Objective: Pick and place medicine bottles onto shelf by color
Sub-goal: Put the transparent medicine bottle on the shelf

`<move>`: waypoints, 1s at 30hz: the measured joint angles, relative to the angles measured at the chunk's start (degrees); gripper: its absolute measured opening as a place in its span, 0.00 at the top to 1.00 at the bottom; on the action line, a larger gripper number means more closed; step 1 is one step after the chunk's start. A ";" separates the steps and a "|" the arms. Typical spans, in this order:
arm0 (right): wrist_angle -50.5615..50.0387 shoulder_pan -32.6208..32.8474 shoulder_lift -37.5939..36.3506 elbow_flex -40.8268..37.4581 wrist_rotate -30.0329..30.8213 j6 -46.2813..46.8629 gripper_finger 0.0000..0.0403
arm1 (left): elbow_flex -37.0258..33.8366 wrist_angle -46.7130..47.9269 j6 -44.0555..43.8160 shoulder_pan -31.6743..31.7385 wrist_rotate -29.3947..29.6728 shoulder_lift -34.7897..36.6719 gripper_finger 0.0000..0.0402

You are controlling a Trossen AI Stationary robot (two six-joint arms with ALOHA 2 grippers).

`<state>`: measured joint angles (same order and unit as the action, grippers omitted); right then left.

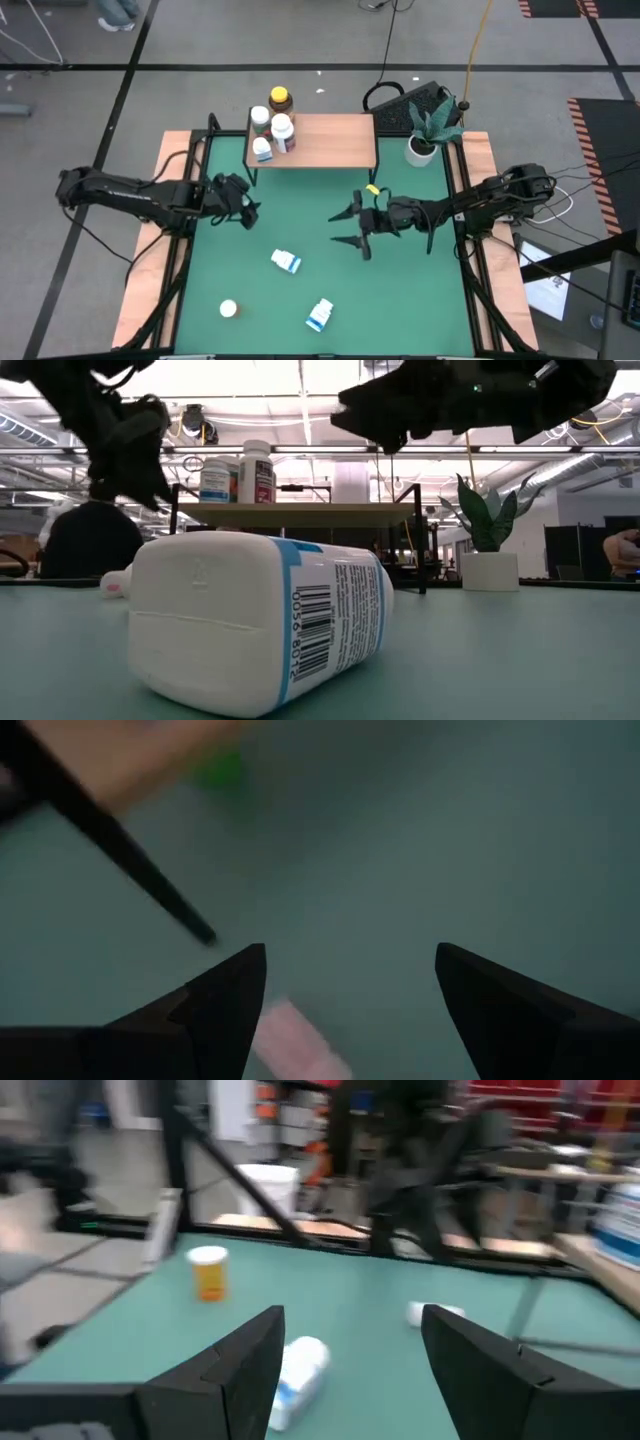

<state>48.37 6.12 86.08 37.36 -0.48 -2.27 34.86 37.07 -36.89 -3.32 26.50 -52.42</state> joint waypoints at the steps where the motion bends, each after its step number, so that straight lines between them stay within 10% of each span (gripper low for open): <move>1: -0.12 -0.04 0.00 0.00 1.73 0.09 0.43 | -0.86 -0.36 -1.79 -0.68 -0.08 0.00 0.27; 30: -1.48 -2.00 0.00 0.00 6.43 0.24 0.43 | -9.21 -1.38 -9.96 6.73 -7.10 -11.57 0.27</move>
<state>46.89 4.12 86.08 37.36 5.96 -2.03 25.65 35.68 -46.85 3.41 19.40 -64.00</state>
